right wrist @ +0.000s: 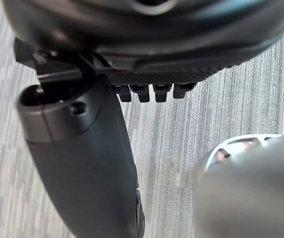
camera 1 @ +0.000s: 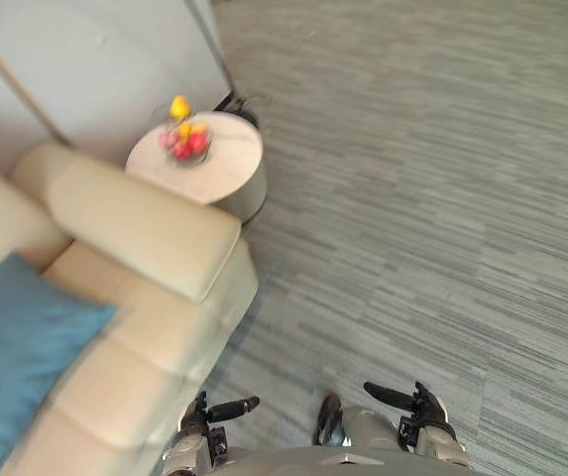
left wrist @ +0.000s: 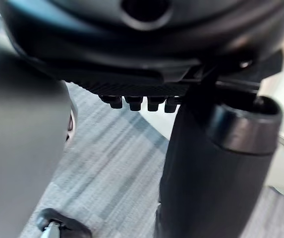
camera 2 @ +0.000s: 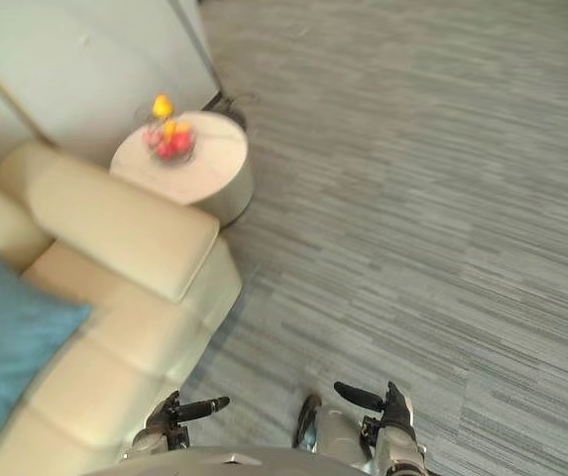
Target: Pick up cushions and gather them together orderly.
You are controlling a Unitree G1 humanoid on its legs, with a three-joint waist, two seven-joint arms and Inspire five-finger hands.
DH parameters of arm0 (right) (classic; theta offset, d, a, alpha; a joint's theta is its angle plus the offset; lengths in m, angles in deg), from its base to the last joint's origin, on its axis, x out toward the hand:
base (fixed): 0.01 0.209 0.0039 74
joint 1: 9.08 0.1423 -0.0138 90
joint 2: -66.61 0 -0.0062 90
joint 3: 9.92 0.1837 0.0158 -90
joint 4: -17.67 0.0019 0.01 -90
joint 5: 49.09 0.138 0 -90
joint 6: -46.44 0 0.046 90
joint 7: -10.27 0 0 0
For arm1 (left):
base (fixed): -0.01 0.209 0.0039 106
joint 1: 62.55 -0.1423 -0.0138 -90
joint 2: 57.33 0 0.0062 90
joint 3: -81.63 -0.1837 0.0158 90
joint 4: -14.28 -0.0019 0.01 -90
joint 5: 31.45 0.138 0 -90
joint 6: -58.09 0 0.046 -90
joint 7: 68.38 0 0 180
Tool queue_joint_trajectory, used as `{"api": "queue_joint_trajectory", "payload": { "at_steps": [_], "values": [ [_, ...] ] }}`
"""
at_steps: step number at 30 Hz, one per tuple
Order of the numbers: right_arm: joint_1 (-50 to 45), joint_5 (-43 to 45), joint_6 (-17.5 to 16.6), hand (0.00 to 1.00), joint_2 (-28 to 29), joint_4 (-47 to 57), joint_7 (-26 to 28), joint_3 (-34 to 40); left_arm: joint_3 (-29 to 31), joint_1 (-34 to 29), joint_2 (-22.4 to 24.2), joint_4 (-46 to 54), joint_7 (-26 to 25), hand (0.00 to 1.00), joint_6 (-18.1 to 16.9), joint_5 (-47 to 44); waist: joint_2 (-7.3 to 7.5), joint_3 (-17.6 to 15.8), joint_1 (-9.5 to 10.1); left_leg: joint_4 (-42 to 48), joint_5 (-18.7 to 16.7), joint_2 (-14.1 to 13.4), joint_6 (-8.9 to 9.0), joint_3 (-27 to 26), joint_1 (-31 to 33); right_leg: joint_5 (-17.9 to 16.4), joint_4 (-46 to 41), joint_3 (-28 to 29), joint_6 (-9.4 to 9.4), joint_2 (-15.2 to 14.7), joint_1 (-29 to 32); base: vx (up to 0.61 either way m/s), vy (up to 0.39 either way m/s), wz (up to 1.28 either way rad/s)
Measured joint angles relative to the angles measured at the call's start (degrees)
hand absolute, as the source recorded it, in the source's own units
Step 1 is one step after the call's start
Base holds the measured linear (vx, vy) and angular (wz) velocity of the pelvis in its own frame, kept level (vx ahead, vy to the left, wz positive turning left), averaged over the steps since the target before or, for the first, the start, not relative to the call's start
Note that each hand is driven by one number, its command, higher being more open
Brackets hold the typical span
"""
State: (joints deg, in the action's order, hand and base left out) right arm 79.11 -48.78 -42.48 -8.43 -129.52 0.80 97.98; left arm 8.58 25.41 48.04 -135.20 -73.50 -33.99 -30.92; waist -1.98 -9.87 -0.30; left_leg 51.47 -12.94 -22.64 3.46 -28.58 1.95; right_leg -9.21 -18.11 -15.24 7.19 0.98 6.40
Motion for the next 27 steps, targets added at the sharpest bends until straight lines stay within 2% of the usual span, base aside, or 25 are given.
{"api": "queue_joint_trajectory", "payload": {
  "at_steps": [2,5,6,7,8,9,10,11,12,13,14,15,16,18,19,20,21,22,23,24,25,26,27],
  "values": [
    [-0.1,0.0,0.0,1.00,0.5,0.2,0.0,-0.1,-0.2,0.0,0.5,1.3,0.0,1.00,-0.5,0.0,0.47,-0.2,0.20,-7.0,-1.5,4.1,0.07,4.4,4.0,0.3,1.6,4.4,-0.69,1.6,-2.1,0.17,-0.018,-1.22],
    [-0.2,-0.1,0.0,1.00,0.6,0.2,-0.2,-0.1,-0.2,0.2,1.1,2.1,0.2,1.00,-0.4,0.0,0.64,-0.3,0.65,-18.0,-1.4,9.0,0.59,12.8,7.7,0.2,2.3,9.9,-1.24,3.1,-3.0,0.14,0.024,-1.17],
    [-0.4,-0.1,0.1,1.00,0.6,0.2,-0.5,-0.1,-0.2,0.2,1.0,2.0,0.2,1.00,-0.3,0.0,0.71,-0.3,1.19,-24.4,-0.7,12.1,1.50,20.3,9.5,-0.2,2.3,13.6,-1.21,3.9,-3.2,0.32,0.103,-1.60],
    [-0.4,0.0,0.2,1.00,0.7,0.2,-1.1,-0.1,0.2,0.6,1.0,2.0,0.2,1.00,-0.3,-0.1,0.93,-0.4,1.54,-28.7,0.1,14.2,2.26,25.9,10.9,-0.7,2.2,16.8,-2.11,4.2,-3.6,0.35,0.129,-1.49],
    [-0.5,-0.1,0.2,1.00,0.7,0.2,-1.2,-0.2,0.2,0.6,1.0,2.0,0.2,1.00,-0.3,-0.2,1.02,-0.4,1.55,-30.2,0.5,15.0,2.15,27.5,11.1,-1.0,2.0,18.0,-2.68,4.3,-3.5,0.30,0.149,-1.41],
    [-1.1,0.0,0.2,1.00,0.6,0.3,-1.3,-0.7,0.2,0.6,1.1,1.9,0.1,1.00,-0.4,-0.6,0.93,-0.2,1.88,-33.0,2.2,15.5,0.84,28.0,10.9,-2.4,1.0,21.0,-4.25,4.5,-3.6,0.25,0.144,-1.16],
    [-1.4,-0.1,0.1,1.00,0.5,0.5,-1.2,-0.8,0.2,0.4,1.2,1.7,0.1,1.00,-0.2,-1.0,0.50,0.1,2.01,-34.4,3.4,15.4,0.47,27.4,10.4,-3.7,-0.3,23.1,-4.79,5.0,-3.5,0.34,0.213,-1.43],
    [-1.4,-0.1,0.1,1.00,0.5,0.8,-1.1,-1.2,0.5,0.3,1.3,1.7,0.2,1.00,-0.1,-1.0,0.10,0.5,2.21,-34.2,8.9,15.0,1.29,25.7,9.0,-6.3,-3.6,25.5,-5.74,5.2,-3.4,0.36,0.225,-1.03],
    [-1.5,-0.1,0.1,1.00,1.0,0.6,-1.1,-1.3,0.8,0.4,0.7,1.6,0.2,1.00,0.1,-1.1,1.13,0.6,2.09,-33.2,7.6,15.3,1.27,24.0,8.7,-7.7,-5.9,26.5,-7.00,4.5,-2.9,0.36,0.218,-1.04],
    [-1.8,-0.2,0.1,1.00,1.4,0.8,-1.0,-1.3,1.2,0.4,0.3,1.4,0.1,1.00,0.1,-1.1,2.64,1.6,2.14,-32.6,6.3,15.6,0.13,21.0,8.2,-8.9,-8.7,26.6,-9.18,3.2,-1.1,0.29,0.152,-0.83],
    [-1.8,-0.1,0.1,1.00,1.8,0.8,-0.8,-1.6,1.8,0.7,0.0,1.3,0.0,1.00,0.1,-1.1,3.63,2.1,2.40,-32.6,5.7,15.9,-0.42,18.9,7.6,-9.1,-10.2,26.3,-9.57,2.4,0.0,0.33,0.134,-1.26],
    [-1.5,-0.1,0.1,1.00,2.5,0.8,-0.6,-1.6,1.8,1.3,-0.4,0.7,-0.1,1.00,0.2,-1.1,4.59,2.6,3.08,-33.8,5.2,16.1,-1.28,14.8,5.5,-8.8,-12.4,23.8,-10.01,0.6,1.6,0.37,0.132,-1.17],
    [-1.2,-0.1,0.1,1.00,2.7,0.9,-0.6,-1.6,1.8,1.2,-0.5,0.5,-0.2,1.00,0.2,-1.1,4.64,2.6,3.15,-34.3,5.1,16.1,-1.51,13.1,4.1,-8.7,-13.2,21.6,-10.17,-0.4,2.0,0.38,0.122,-1.41],
    [-1.0,-0.2,-0.1,1.00,3.3,2.1,-0.4,-1.7,1.6,1.1,-0.4,0.1,-0.6,1.00,0.2,-1.1,4.21,2.5,3.22,-35.1,4.8,15.8,-1.99,9.6,0.9,-8.7,-13.6,13.5,-10.12,-4.7,2.4,0.23,0.038,-1.19],
    [-0.7,-0.2,-0.2,1.00,4.1,2.4,-0.4,-1.7,1.5,1.1,-0.4,-0.1,-0.7,1.00,0.2,-1.3,4.17,2.6,3.32,-35.3,4.6,15.6,-1.91,6.9,-1.0,-8.3,-11.0,6.4,-10.09,-8.4,2.4,0.21,-0.061,-1.33],
    [-0.1,-0.2,-0.1,1.00,4.8,2.2,-0.2,-1.7,1.3,1.1,-0.4,-0.5,-0.8,1.00,0.3,-1.8,4.30,3.1,3.31,-35.2,4.3,15.0,-1.46,4.9,-2.3,-7.4,-9.4,0.7,-9.57,-9.4,2.3,0.20,-0.104,-1.27],
    [0.0,-0.2,-0.1,1.00,4.8,2.1,0.0,-1.7,1.0,1.2,-0.3,-0.8,-0.7,1.00,0.3,-2.1,3.89,3.2,3.30,-35.3,4.3,14.6,-1.46,4.4,-2.7,-7.1,-9.1,-1.0,-9.08,-9.3,2.4,0.21,-0.223,-1.28],
    [0.6,-0.2,-0.3,1.00,4.1,1.4,0.1,-1.7,-0.9,1.1,-0.3,-2.1,-0.7,1.00,0.3,-2.6,1.82,3.9,3.32,-35.2,4.3,12.8,-1.45,2.8,-3.6,-5.5,-7.6,-6.3,-8.08,-8.2,1.8,0.17,-0.210,-1.24],
    [1.6,-0.2,-0.3,1.00,3.2,-0.1,0.1,-1.9,-1.9,1.1,-0.1,-2.7,-0.5,1.00,0.4,-2.6,0.59,3.9,3.38,-33.6,4.3,11.4,-1.45,0.9,-4.6,-4.2,-6.0,-10.9,-7.09,-7.4,0.3,0.17,-0.252,-1.31],
    [2.1,-0.2,-0.2,1.00,2.7,-0.9,0.0,-2.2,-3.3,1.1,-0.5,-2.7,-0.4,1.00,0.4,-2.6,1.12,3.2,3.35,-31.2,2.9,10.9,-0.06,0.8,-4.0,-4.0,-4.8,-12.3,-5.87,-7.4,-1.2,0.07,-0.139,-0.83],
    [2.2,-0.3,-0.1,1.00,2.6,-1.4,-0.1,-2.5,-4.0,1.0,-0.8,-2.7,-0.3,1.00,0.3,-2.5,1.40,3.3,3.17,-32.2,1.1,11.6,1.64,1.4,-4.2,-4.2,-3.9,-11.9,-5.41,-7.4,-2.0,0.03,-0.099,-0.51],
    [2.5,-0.3,-0.1,1.00,1.1,-2.4,-0.3,-2.9,-5.8,1.2,-1.0,-2.5,-0.2,1.00,0.1,-2.6,1.53,3.3,2.98,-38.0,-0.3,14.0,1.93,3.5,-4.9,-4.3,-2.3,-10.0,-5.02,-7.2,-3.0,0.01,-0.018,-0.45],
    [2.3,-0.2,-0.1,1.00,-0.1,-3.0,-0.4,-2.9,-7.2,1.2,-1.0,-2.4,-0.1,1.00,0.0,-2.5,1.19,3.2,2.89,-40.4,0.8,14.4,1.31,4.4,-4.6,-4.4,-1.6,-9.1,-4.96,-6.5,-3.3,0.01,0.003,-0.60]
  ]
}}
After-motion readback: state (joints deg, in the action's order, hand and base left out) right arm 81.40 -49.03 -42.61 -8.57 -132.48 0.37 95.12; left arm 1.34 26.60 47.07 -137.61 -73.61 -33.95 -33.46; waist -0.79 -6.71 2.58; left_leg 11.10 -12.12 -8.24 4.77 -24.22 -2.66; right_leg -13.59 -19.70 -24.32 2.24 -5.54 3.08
